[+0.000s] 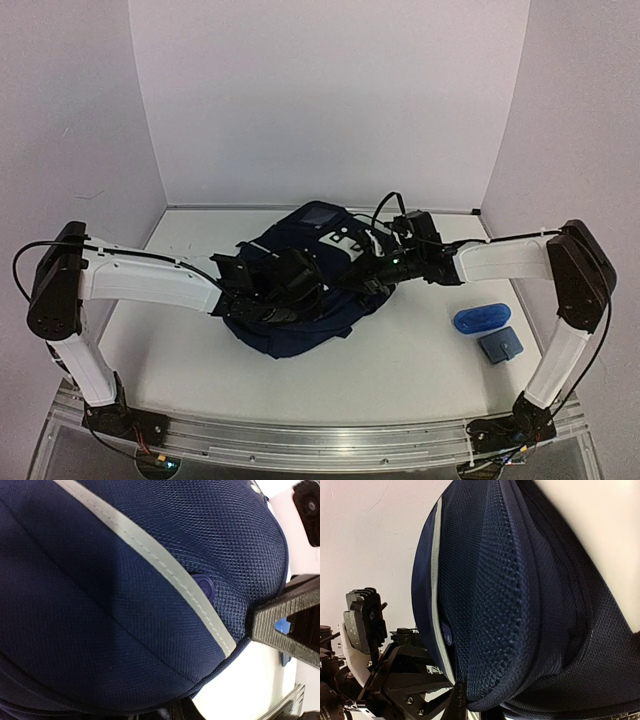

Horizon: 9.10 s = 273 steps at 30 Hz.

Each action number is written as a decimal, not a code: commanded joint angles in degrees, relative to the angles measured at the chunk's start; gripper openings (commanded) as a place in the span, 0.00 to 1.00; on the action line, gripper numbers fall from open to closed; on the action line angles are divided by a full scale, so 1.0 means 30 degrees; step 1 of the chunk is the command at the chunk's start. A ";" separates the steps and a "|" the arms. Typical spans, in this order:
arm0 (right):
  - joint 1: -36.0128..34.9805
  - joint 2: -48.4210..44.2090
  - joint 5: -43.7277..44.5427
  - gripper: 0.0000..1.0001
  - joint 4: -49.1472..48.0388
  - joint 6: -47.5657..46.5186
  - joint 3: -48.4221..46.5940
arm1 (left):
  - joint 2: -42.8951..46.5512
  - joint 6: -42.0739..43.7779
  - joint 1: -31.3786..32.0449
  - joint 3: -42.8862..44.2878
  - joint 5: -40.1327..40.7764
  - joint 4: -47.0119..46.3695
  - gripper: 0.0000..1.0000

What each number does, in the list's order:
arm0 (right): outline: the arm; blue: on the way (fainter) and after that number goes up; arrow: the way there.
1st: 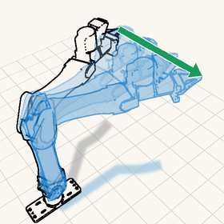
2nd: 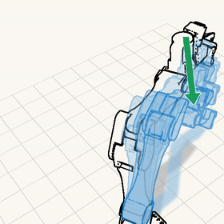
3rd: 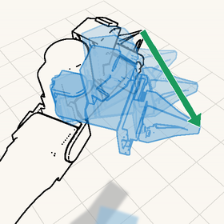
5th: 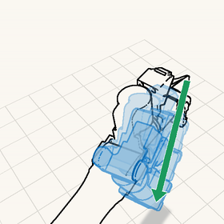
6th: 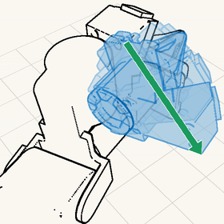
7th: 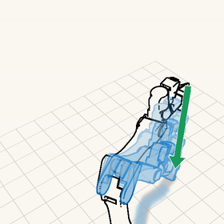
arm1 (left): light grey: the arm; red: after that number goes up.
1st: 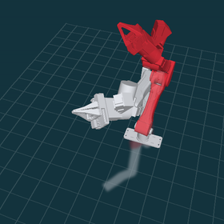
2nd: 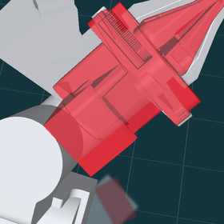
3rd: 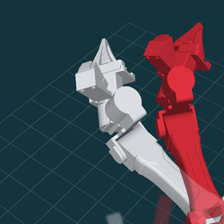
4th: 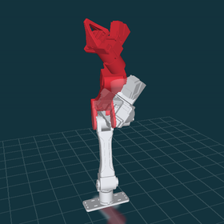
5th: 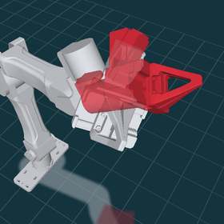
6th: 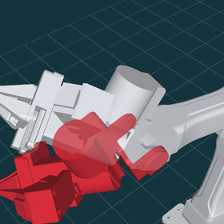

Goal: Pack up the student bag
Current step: Unzip the student bag at the center of the board, then pick up the personal item from the center of the board.

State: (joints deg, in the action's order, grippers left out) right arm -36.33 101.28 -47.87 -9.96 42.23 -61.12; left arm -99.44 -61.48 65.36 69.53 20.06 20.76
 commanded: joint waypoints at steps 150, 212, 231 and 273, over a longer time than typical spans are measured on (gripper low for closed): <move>0.4385 -0.4526 1.7343 0.98 2.3450 -3.1196 -0.2134 | 0.8554 1.3174 -1.0056 -0.2957 -1.1109 0.0881 1.00; 0.5210 -0.1738 0.5334 0.55 1.5407 -0.8876 -1.1876 | -0.0638 1.1290 -0.3968 0.8101 -0.8429 -0.1691 0.97; 0.3835 -0.2644 0.5115 0.56 1.3762 -0.6780 -0.9709 | -0.6407 0.9712 -0.3049 1.3382 -1.0685 -0.2768 0.82; -0.3572 -0.2269 1.0208 0.66 1.6451 -1.9576 -0.9128 | 1.1963 -0.0373 -0.3299 -0.8218 -0.7258 -0.9317 0.29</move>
State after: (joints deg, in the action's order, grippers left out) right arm -41.51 92.05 -25.03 39.04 -8.04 -88.12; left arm -69.89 -55.81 55.45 48.99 -6.08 -4.41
